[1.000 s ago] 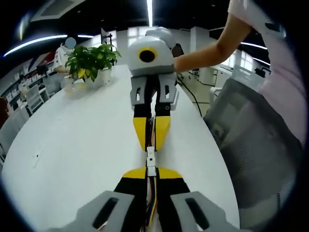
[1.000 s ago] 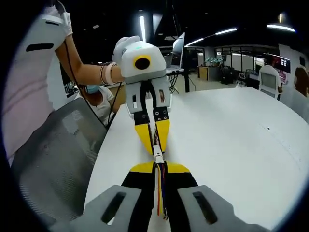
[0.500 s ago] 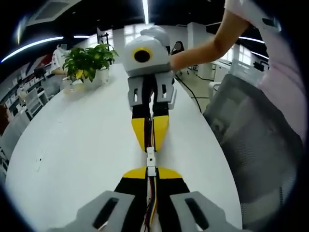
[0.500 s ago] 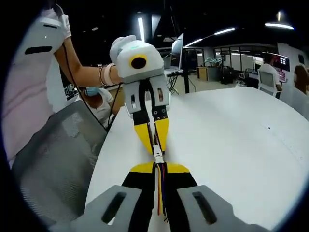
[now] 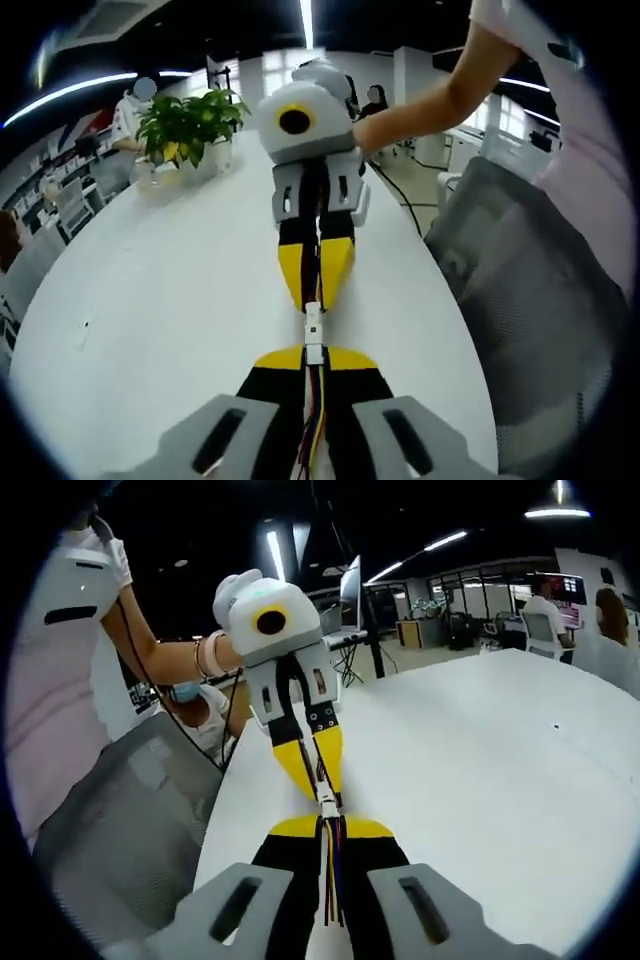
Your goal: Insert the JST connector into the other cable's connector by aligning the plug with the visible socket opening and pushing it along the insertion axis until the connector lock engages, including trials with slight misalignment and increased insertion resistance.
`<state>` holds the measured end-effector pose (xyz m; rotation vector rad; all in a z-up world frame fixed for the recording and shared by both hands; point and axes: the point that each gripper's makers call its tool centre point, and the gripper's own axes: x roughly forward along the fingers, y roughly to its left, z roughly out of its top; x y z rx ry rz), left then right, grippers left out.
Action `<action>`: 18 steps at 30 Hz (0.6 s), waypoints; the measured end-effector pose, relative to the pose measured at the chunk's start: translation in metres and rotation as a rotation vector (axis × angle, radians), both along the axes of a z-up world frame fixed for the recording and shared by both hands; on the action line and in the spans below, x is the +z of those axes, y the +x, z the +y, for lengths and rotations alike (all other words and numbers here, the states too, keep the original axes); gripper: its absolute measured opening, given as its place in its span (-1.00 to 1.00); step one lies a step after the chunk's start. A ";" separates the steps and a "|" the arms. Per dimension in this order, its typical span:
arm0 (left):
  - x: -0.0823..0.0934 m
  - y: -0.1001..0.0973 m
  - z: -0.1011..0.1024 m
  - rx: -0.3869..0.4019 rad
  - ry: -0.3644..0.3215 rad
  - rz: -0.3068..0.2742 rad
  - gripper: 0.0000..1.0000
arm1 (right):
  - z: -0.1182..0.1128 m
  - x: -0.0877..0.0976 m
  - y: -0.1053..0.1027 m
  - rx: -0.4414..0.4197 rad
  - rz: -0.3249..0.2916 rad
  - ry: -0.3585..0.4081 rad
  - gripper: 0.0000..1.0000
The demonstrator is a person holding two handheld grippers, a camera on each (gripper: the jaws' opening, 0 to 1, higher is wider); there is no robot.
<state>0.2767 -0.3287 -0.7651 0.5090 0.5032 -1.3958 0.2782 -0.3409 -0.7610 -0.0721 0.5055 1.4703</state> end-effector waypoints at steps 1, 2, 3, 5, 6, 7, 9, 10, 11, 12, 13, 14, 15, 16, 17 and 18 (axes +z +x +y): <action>0.001 0.001 0.000 0.005 -0.005 -0.003 -1.00 | -0.001 0.000 0.000 0.000 -0.004 -0.005 -0.97; 0.001 0.001 0.000 0.004 -0.005 -0.001 -1.00 | 0.000 0.001 0.000 0.001 -0.010 -0.005 -0.97; 0.001 0.001 -0.001 0.005 -0.007 -0.001 -1.00 | 0.000 0.001 0.000 0.005 -0.019 -0.008 -0.97; 0.001 0.001 0.000 0.010 -0.004 -0.003 -1.00 | 0.001 0.001 -0.001 0.013 -0.027 -0.011 -0.97; 0.000 0.001 0.000 0.012 -0.003 -0.002 -1.00 | 0.001 0.000 -0.001 0.015 -0.026 -0.013 -0.97; -0.001 0.001 0.001 0.016 0.000 0.003 -1.00 | 0.002 0.000 -0.002 0.018 -0.029 -0.016 -0.97; -0.002 0.000 0.001 0.015 0.002 0.008 -1.00 | 0.002 -0.001 -0.004 0.028 -0.041 -0.025 -0.97; -0.003 -0.001 0.001 0.013 0.006 0.011 -1.00 | 0.003 -0.002 -0.006 0.035 -0.051 -0.032 -0.97; -0.003 -0.001 0.002 0.011 0.008 0.011 -1.00 | 0.003 -0.002 -0.007 0.043 -0.062 -0.038 -0.97; -0.004 -0.002 0.002 0.011 0.010 0.014 -1.00 | 0.003 -0.002 -0.008 0.054 -0.077 -0.045 -0.97; -0.004 -0.003 0.002 0.012 0.010 0.020 -1.00 | 0.004 -0.003 -0.008 0.062 -0.088 -0.050 -0.97; -0.004 -0.003 0.002 0.014 0.009 0.030 -1.00 | 0.004 -0.002 -0.009 0.069 -0.095 -0.054 -0.97; -0.004 -0.003 0.002 0.019 0.009 0.036 -1.00 | 0.004 -0.002 -0.009 0.073 -0.101 -0.060 -0.97; -0.005 -0.003 0.002 0.022 0.009 0.041 -1.00 | 0.004 -0.002 -0.009 0.077 -0.112 -0.065 -0.97; -0.005 -0.003 0.003 0.029 0.009 0.049 -1.00 | 0.005 -0.002 -0.009 0.079 -0.117 -0.068 -0.97; -0.005 -0.002 0.003 0.046 0.009 0.072 -1.00 | 0.005 -0.003 -0.009 0.083 -0.128 -0.076 -0.97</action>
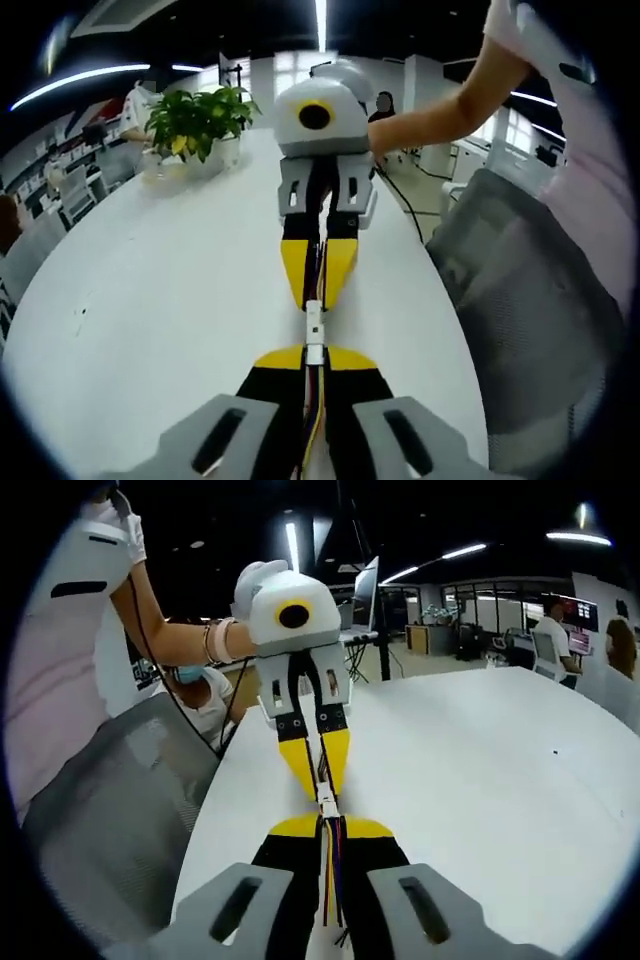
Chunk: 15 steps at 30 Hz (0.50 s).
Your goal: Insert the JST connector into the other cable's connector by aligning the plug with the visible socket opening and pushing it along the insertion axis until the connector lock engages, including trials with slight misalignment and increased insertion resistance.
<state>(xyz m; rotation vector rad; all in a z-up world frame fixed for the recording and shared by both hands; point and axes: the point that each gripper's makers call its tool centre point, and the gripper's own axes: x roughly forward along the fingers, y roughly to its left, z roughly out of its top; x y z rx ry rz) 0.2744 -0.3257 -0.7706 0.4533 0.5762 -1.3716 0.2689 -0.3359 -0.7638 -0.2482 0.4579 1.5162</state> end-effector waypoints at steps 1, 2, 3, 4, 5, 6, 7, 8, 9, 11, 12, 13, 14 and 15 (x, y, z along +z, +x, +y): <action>0.000 0.000 0.000 0.009 -0.002 0.011 -1.00 | 0.000 0.000 0.000 0.000 -0.004 -0.003 -0.97; 0.000 0.000 0.000 0.010 -0.004 0.011 -1.00 | 0.000 0.000 0.000 0.000 -0.016 -0.008 -0.97; 0.000 0.001 0.000 0.016 -0.006 0.014 -1.00 | 0.000 0.000 0.000 0.003 -0.023 -0.012 -0.97; 0.001 0.001 0.000 0.022 -0.012 0.019 -1.00 | 0.000 0.000 0.000 0.004 -0.024 -0.015 -0.97; 0.005 0.003 -0.001 0.039 -0.031 0.026 -1.00 | 0.000 0.000 0.000 0.005 -0.026 -0.016 -0.97; 0.005 0.004 0.000 0.049 -0.026 0.039 -1.00 | 0.000 0.001 0.001 0.001 -0.030 -0.014 -0.97; 0.007 0.005 -0.001 0.054 -0.044 0.033 -1.00 | 0.001 0.002 0.001 0.002 -0.030 -0.009 -0.97; 0.006 0.006 -0.001 0.051 -0.035 0.037 -1.00 | 0.000 0.001 0.001 0.004 -0.043 -0.016 -0.97; 0.006 0.006 -0.002 0.049 -0.035 0.030 -1.00 | 0.000 0.002 0.002 0.004 -0.049 -0.016 -0.97; 0.004 0.005 -0.002 0.031 -0.021 0.018 -1.00 | 0.001 0.001 0.000 0.014 -0.059 -0.030 -0.97; 0.003 0.004 -0.002 0.015 -0.010 0.008 -1.00 | 0.002 0.000 -0.001 0.021 -0.064 -0.036 -0.97; 0.002 0.003 -0.003 0.012 0.000 0.006 -1.00 | 0.002 -0.002 -0.002 0.029 -0.069 -0.048 -0.97; 0.001 0.003 -0.003 0.000 0.011 -0.002 -1.00 | 0.003 -0.003 -0.002 0.033 -0.069 -0.052 -0.97; 0.000 0.002 -0.003 -0.007 0.018 -0.010 -1.00 | 0.003 -0.004 -0.003 0.038 -0.070 -0.060 -0.97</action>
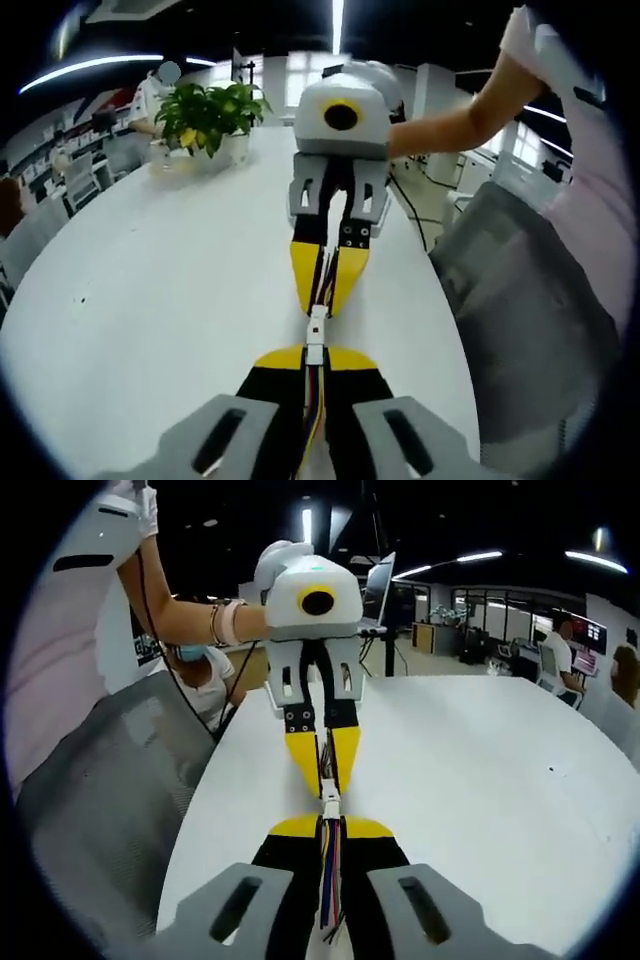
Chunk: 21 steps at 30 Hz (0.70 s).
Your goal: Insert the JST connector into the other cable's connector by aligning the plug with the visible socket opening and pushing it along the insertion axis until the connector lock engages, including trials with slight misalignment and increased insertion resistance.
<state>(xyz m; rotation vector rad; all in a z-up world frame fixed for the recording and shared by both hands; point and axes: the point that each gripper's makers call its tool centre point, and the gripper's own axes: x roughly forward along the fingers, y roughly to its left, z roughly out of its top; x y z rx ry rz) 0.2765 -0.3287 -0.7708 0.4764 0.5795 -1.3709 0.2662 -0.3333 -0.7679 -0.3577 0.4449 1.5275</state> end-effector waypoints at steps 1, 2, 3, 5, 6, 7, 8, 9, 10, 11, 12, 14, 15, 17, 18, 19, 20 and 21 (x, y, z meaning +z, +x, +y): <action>-0.001 -0.001 0.000 -0.011 0.008 -0.009 -1.00 | 0.000 -0.001 0.000 0.006 -0.004 -0.005 -0.97; -0.002 -0.001 0.000 -0.024 0.015 -0.023 -1.00 | 0.000 -0.001 -0.001 0.009 -0.005 -0.008 -0.97; -0.002 -0.003 0.000 -0.042 0.019 -0.038 -1.00 | 0.000 -0.002 -0.001 0.014 -0.006 -0.010 -0.97; -0.001 -0.004 -0.001 -0.057 0.023 -0.051 -1.00 | 0.001 -0.001 -0.003 0.022 -0.004 -0.008 -0.97; -0.001 -0.004 -0.001 -0.061 0.021 -0.053 -1.00 | 0.001 0.000 -0.003 0.025 -0.002 -0.004 -0.97; 0.001 -0.005 -0.003 -0.068 0.010 -0.050 -1.00 | 0.002 0.001 -0.004 0.029 0.003 0.001 -0.97; 0.000 -0.006 -0.003 -0.071 0.023 -0.051 -1.00 | 0.003 0.001 -0.005 0.031 0.003 -0.001 -0.97; 0.000 -0.006 -0.003 -0.080 0.029 -0.061 -1.00 | 0.002 0.000 -0.004 0.033 -0.001 -0.005 -0.97; 0.000 -0.006 -0.003 -0.081 0.031 -0.061 -1.00 | 0.002 0.000 -0.004 0.033 0.002 -0.005 -0.97; 0.000 -0.006 -0.003 -0.083 0.031 -0.063 -1.00 | 0.002 0.000 -0.004 0.031 0.005 -0.003 -0.97; 0.001 -0.005 -0.003 -0.085 0.027 -0.068 -1.00 | 0.002 0.001 -0.003 0.028 0.009 0.001 -0.97; 0.004 -0.004 -0.005 -0.084 0.003 -0.069 -1.00 | 0.001 0.003 -0.002 0.022 0.013 0.011 -0.97; 0.003 -0.004 -0.004 -0.087 0.008 -0.074 -1.00 | 0.001 0.003 -0.002 0.019 0.014 0.008 -0.97; 0.003 -0.003 -0.005 -0.088 0.007 -0.080 -1.00 | 0.000 0.002 0.000 0.017 0.014 0.007 -0.97; 0.003 -0.003 -0.006 -0.090 0.003 -0.084 -1.00 | 0.000 0.003 0.000 0.015 0.019 0.012 -0.97; 0.003 -0.004 -0.006 -0.090 0.001 -0.081 -1.00 | 0.000 0.003 0.000 0.014 0.023 0.013 -0.97; 0.004 -0.005 -0.006 -0.085 -0.005 -0.058 -1.00 | 0.000 0.004 -0.001 0.017 0.030 0.017 -0.97; 0.004 -0.007 -0.005 -0.077 -0.013 -0.026 -1.00 | 0.000 0.004 -0.003 0.019 0.043 0.023 -0.98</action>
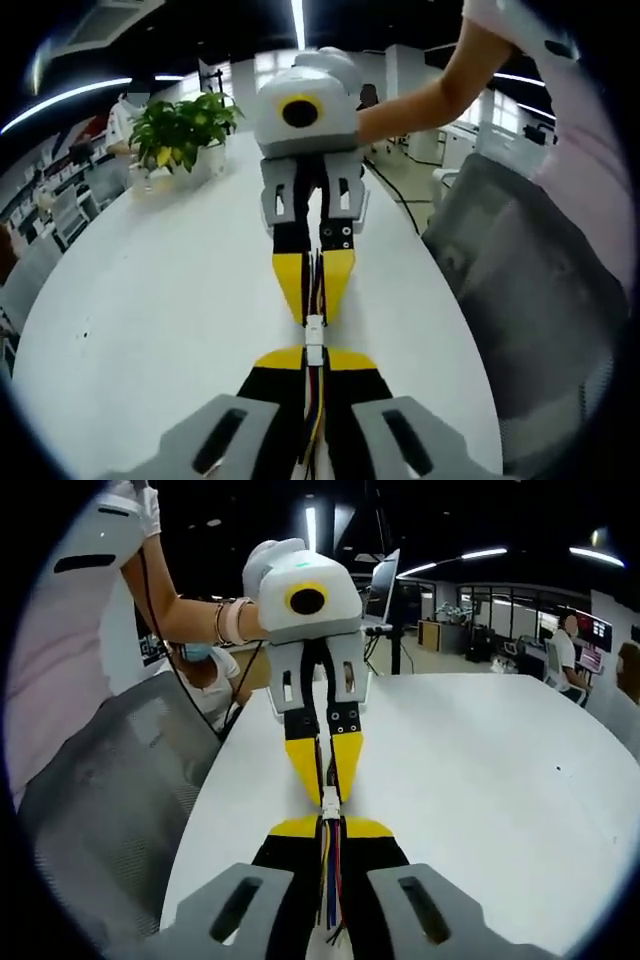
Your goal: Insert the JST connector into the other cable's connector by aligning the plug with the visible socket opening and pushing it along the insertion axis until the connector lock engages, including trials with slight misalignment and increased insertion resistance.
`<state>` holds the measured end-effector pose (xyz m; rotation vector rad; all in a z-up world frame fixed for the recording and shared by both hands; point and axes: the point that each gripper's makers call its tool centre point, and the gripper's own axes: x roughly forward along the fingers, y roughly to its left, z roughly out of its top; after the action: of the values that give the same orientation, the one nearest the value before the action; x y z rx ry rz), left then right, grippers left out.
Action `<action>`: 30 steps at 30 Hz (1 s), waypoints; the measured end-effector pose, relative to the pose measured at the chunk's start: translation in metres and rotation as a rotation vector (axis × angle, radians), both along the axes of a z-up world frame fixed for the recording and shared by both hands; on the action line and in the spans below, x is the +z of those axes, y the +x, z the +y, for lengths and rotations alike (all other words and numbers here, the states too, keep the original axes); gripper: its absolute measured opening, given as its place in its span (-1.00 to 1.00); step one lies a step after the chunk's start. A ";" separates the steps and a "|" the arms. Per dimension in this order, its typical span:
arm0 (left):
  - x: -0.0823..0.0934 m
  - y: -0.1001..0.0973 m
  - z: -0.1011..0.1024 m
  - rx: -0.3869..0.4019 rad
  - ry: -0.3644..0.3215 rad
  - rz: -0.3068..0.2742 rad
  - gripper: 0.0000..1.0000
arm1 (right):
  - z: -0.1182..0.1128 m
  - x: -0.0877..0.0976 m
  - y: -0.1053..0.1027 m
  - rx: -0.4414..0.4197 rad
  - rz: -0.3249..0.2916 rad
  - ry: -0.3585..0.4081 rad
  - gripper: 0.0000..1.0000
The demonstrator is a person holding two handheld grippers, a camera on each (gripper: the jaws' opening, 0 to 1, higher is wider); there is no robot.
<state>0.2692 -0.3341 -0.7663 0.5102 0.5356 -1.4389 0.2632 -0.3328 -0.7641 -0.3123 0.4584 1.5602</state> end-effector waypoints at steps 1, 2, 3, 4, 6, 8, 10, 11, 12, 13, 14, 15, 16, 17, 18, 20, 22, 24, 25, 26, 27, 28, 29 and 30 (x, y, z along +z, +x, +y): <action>0.000 0.001 0.001 -0.001 -0.001 -0.011 -1.00 | 0.001 0.000 0.001 -0.008 0.006 0.004 -0.98; -0.001 0.002 0.001 0.007 -0.002 -0.013 -1.00 | 0.001 0.000 0.002 -0.009 0.003 0.004 -0.98; -0.001 0.004 0.002 0.015 -0.004 -0.018 -1.00 | 0.001 -0.001 0.004 -0.015 0.000 0.005 -0.98; -0.002 0.005 0.003 0.021 0.001 -0.022 -1.00 | 0.003 -0.001 0.006 -0.016 0.004 0.009 -0.98; -0.002 0.006 0.005 0.027 0.007 -0.026 -1.00 | 0.005 -0.002 0.007 -0.018 0.008 0.017 -0.98; -0.001 0.006 0.007 0.029 0.010 -0.028 -1.00 | 0.007 -0.002 0.007 -0.016 0.010 0.022 -0.98; -0.004 0.006 0.009 0.032 0.016 -0.026 -1.00 | 0.009 -0.004 0.007 -0.010 0.005 0.018 -0.97; -0.005 0.007 0.010 0.036 0.019 -0.024 -1.00 | 0.011 -0.005 0.007 -0.009 0.002 0.015 -0.97; -0.007 0.007 0.010 0.038 0.024 -0.024 -1.00 | 0.012 -0.007 0.008 -0.007 -0.001 0.012 -0.97; -0.009 0.008 0.011 0.039 0.032 -0.027 -1.00 | 0.012 -0.009 0.008 -0.007 -0.001 0.008 -0.97; -0.010 0.008 0.012 0.040 0.037 -0.029 -1.00 | 0.013 -0.010 0.009 -0.006 -0.001 0.007 -0.97; -0.011 0.008 0.012 0.040 0.038 -0.028 -1.00 | 0.013 -0.011 0.009 -0.005 -0.001 0.008 -0.97; -0.011 0.009 0.014 0.044 0.035 -0.024 -1.00 | 0.013 -0.011 0.009 -0.004 0.000 0.012 -0.97; -0.011 0.010 0.015 0.049 0.030 -0.021 -1.00 | 0.014 -0.011 0.010 -0.003 0.000 0.015 -0.97; -0.011 0.011 0.015 0.051 0.028 -0.019 -1.00 | 0.014 -0.011 0.010 -0.002 0.000 0.016 -0.97; -0.014 0.014 0.017 0.054 0.032 -0.019 -1.00 | 0.017 -0.014 0.013 0.006 -0.008 0.012 -0.97; -0.020 0.017 0.019 0.051 0.041 -0.016 -1.00 | 0.019 -0.019 0.014 0.022 -0.018 0.000 -0.96; -0.025 0.019 0.021 0.049 0.058 -0.016 -1.00 | 0.022 -0.026 0.016 0.022 -0.019 -0.012 -0.96; -0.027 0.020 0.021 0.050 0.063 -0.016 -1.00 | 0.023 -0.027 0.017 0.020 -0.018 -0.014 -0.96; -0.028 0.021 0.023 0.049 0.066 -0.018 -1.00 | 0.024 -0.028 0.018 0.020 -0.018 -0.014 -0.96; -0.029 0.022 0.024 0.051 0.067 -0.015 -1.00 | 0.024 -0.029 0.020 0.018 -0.012 -0.012 -0.96; -0.030 0.025 0.025 0.054 0.064 -0.010 -1.00 | 0.025 -0.030 0.021 0.016 -0.007 -0.010 -0.96; -0.032 0.025 0.026 0.057 0.061 -0.003 -1.00 | 0.025 -0.031 0.021 0.015 -0.002 -0.008 -0.96; -0.033 0.026 0.026 0.059 0.059 0.000 -1.00 | 0.026 -0.032 0.023 0.015 0.008 -0.007 -0.96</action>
<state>0.2954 -0.3078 -0.7989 0.5371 0.5896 -1.3705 0.2861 -0.3068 -0.7957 -0.3159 0.4690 1.5754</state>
